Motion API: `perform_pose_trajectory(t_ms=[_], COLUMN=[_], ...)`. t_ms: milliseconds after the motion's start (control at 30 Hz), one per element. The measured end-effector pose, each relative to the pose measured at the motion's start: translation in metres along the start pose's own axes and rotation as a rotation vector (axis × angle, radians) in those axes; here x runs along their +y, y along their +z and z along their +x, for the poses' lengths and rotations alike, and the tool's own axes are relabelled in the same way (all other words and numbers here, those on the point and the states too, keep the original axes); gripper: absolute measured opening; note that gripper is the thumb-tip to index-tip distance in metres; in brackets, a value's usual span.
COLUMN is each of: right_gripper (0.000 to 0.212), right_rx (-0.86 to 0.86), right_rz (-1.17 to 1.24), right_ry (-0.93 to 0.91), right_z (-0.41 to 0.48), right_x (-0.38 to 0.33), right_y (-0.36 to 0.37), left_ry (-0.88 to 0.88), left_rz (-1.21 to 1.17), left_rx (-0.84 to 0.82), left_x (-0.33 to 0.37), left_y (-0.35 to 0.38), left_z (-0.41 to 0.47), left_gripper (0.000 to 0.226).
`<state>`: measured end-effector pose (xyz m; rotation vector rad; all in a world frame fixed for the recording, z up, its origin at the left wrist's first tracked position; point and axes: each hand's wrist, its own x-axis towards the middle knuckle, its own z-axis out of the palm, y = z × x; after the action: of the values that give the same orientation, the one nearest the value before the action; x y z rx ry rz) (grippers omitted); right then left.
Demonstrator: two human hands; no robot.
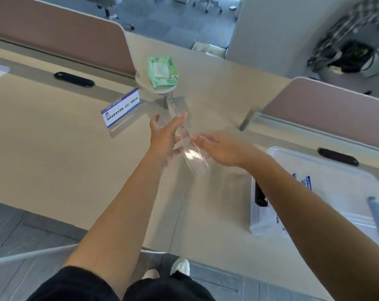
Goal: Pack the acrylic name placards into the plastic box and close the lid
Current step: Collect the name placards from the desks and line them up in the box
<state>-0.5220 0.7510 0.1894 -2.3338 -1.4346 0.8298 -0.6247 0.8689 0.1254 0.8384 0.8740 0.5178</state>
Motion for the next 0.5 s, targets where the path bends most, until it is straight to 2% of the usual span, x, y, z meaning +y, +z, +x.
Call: perform_pose_trajectory(t_ms=[33, 133, 233, 333, 400, 500], right_gripper=[0.046, 0.058, 0.050, 0.049, 0.048, 0.035], right_rx=[0.069, 0.283, 0.390, 0.430, 0.453, 0.556], right_rz=[0.035, 0.127, 0.242, 0.310, 0.229, 0.048], right_ry=[0.020, 0.148, 0.245, 0.333, 0.367, 0.374], right_z=[-0.010, -0.040, -0.071, -0.101, -0.119, -0.150], right_x=[0.005, 0.021, 0.031, 0.041, 0.050, 0.076], right_y=[-0.013, -0.042, -0.062, -0.075, -0.079, -0.084], left_ry=[-0.010, -0.036, 0.040, 0.145, 0.195, 0.221], left_rz=[0.002, 0.042, 0.209, 0.354, 0.429, 0.477], left_rx=[-0.039, -0.162, -0.259, -0.416, -0.503, -0.585], left_x=[-0.001, -0.009, -0.025, -0.047, -0.061, -0.079], left_y=[0.009, 0.039, 0.072, 0.106, 0.126, 0.160], left_z=[-0.004, -0.021, -0.041, -0.068, -0.084, -0.104], left_gripper=[0.088, 0.097, 0.115, 0.116, 0.117, 0.117])
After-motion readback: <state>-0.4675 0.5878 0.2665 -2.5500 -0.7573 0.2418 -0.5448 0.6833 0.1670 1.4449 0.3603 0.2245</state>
